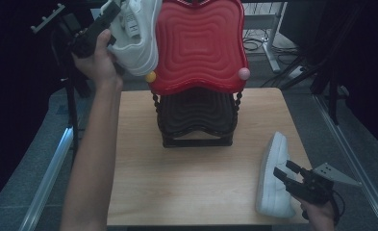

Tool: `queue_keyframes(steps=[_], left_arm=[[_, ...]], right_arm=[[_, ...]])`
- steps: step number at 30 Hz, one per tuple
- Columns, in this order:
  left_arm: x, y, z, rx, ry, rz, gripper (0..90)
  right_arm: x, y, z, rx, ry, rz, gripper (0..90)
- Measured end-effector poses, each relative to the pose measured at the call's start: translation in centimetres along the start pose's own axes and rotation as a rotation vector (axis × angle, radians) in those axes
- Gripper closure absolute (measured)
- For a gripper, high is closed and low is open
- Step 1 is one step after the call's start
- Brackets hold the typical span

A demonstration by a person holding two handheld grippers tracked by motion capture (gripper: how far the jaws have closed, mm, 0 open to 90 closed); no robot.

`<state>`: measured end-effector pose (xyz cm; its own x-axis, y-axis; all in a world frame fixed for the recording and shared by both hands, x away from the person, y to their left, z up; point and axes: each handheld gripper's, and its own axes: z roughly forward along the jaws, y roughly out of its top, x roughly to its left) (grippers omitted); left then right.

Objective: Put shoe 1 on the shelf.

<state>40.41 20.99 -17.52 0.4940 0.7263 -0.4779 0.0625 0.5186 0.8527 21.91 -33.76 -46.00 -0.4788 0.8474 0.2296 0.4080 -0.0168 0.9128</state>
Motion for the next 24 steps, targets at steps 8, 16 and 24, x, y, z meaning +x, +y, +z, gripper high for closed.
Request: queue_keyframes(steps=[8, 16, 24], left_arm=[[-1.3, -1.8, 3.0, 0.037, -0.018, 0.011, 81.5], [-2.0, -3.6, 4.7, 0.053, 0.049, 0.064, 81.4], [-2.2, -4.5, 5.6, 0.076, 0.079, 0.135, 81.3]], right_arm=[[-0.1, 0.0, -0.1, -0.005, 0.01, 0.012, 36.7], [-0.1, 0.0, -0.3, -0.005, 0.011, 0.013, 36.8], [0.0, 0.2, -0.3, -0.005, 0.016, 0.009, 36.8]])
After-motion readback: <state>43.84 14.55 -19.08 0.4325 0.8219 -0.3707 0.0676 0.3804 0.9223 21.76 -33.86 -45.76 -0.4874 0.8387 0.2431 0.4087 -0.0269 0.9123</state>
